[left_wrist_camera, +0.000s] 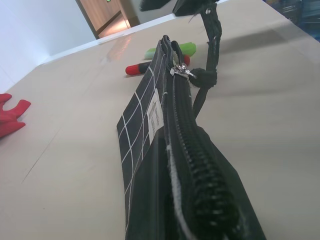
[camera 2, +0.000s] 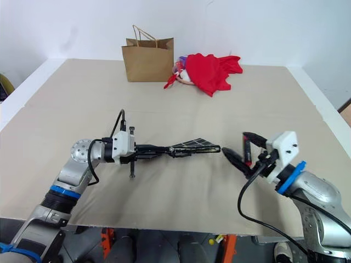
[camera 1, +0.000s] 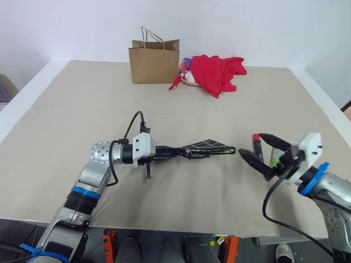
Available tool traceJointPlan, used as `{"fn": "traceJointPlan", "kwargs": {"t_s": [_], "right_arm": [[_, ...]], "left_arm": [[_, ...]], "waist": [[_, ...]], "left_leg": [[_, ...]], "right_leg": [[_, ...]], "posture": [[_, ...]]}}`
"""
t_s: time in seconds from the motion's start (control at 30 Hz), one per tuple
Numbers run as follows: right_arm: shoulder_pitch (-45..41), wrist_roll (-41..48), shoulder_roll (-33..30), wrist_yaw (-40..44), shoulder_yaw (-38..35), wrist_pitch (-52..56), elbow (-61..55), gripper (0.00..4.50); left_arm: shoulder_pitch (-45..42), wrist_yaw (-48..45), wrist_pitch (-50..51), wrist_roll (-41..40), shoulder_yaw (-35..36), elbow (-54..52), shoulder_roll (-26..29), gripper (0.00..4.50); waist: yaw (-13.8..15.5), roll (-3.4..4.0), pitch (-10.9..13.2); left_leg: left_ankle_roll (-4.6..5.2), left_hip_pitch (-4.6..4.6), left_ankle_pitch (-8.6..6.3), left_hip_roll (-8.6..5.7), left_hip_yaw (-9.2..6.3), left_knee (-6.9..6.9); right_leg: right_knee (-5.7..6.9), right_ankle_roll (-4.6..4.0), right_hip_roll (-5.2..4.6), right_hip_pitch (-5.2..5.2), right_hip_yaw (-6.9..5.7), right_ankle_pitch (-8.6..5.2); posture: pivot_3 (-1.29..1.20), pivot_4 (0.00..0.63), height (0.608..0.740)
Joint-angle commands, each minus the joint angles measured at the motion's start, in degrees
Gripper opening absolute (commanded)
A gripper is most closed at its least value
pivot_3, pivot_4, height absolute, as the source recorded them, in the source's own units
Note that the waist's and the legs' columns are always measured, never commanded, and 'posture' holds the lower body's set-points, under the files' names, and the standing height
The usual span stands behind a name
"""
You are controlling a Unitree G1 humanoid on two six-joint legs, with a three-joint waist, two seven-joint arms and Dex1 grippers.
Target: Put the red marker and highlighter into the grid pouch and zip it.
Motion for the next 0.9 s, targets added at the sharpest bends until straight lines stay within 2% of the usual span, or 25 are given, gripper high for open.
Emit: {"fn": "traceJointPlan", "kwargs": {"t_s": [0.03, 0.2, 0.43, 0.77, 0.83, 0.87, 0.9], "right_arm": [[0.8, -1.7, 2.3, -7.1, -2.4, 1.3, 0.6, 4.44], [-1.6, -4.0, 7.0, -14.3, 0.8, 2.7, 3.8, 4.44], [-5.3, -8.6, 9.8, -19.2, 4.9, 2.1, 9.2, 4.44], [-4.6, -11.9, 12.3, -23.1, 7.1, 3.1, 11.4, 4.44], [-4.4, -12.2, 13.0, -23.8, 7.6, 3.9, 11.3, 3.91], [-4.4, -12.4, 13.3, -24.1, 7.7, 4.2, 11.3, 3.81], [-4.3, -12.5, 13.5, -24.5, 7.7, 4.5, 11.3, 3.28]], "left_arm": [[-0.3, -0.2, -1.7, -0.6, 0.8, -1.6, 0.4, 0.0], [-0.9, -0.4, -3.5, 0.0, 0.2, -1.7, 0.2, 0.0], [-1.2, 0.1, -3.4, 0.1, 0.0, -2.6, 0.0, 0.0], [-0.2, 2.1, -2.3, 0.2, 0.6, -4.7, 0.4, 0.0], [-0.2, 2.3, -2.0, 0.2, 0.6, -5.1, 0.5, 0.0], [-0.2, 2.4, -2.0, 0.2, 0.6, -5.2, 0.6, 0.0], [-0.1, 2.5, -1.9, 0.1, 0.6, -5.4, 0.7, 0.0]], "waist": [[-0.1, 0.09, 0.0], [-0.2, 0.11, 0.0], [-0.1, 0.19, 0.1], [-0.1, 0.19, 0.1], [-0.1, 0.19, 0.1], [-0.1, 0.2, 0.1], [-0.1, 0.2, 0.1]], "left_leg": [[0.0, 0.0, 0.0, -0.05, 0.0, 0.0], [0.06, 0.0, 0.04, -0.12, -0.02, -0.02], [0.08, -0.02, 0.05, -0.17, -0.02, -0.04], [0.08, -0.02, 0.05, -0.18, -0.1, -0.1], [0.08, -0.02, 0.05, -0.18, -0.14, -0.09], [0.08, -0.02, 0.05, -0.18, -0.15, -0.09], [0.08, -0.02, 0.06, -0.18, -0.16, -0.09]], "right_leg": [[0.0, 0.01, -0.05, 0.0, 0.0, 0.0], [0.0, 0.05, -0.12, 0.0, -0.01, -0.01], [0.0, 0.02, -0.16, 0.0, -0.01, 0.01], [0.0, -0.03, -0.17, 0.03, -0.1, -0.01], [0.0, -0.03, -0.17, 0.04, -0.13, -0.02], [0.0, -0.03, -0.17, 0.05, -0.15, -0.02], [0.0, -0.03, -0.17, 0.05, -0.15, -0.02]], "posture": [[0.0, 0.15, 0.74], [0.0, 0.15, 0.74], [0.0, 0.15, 0.74], [0.0, 0.15, 0.74], [0.0, 0.15, 0.74], [0.0, 0.15, 0.74], [0.0, 0.15, 0.74]]}}
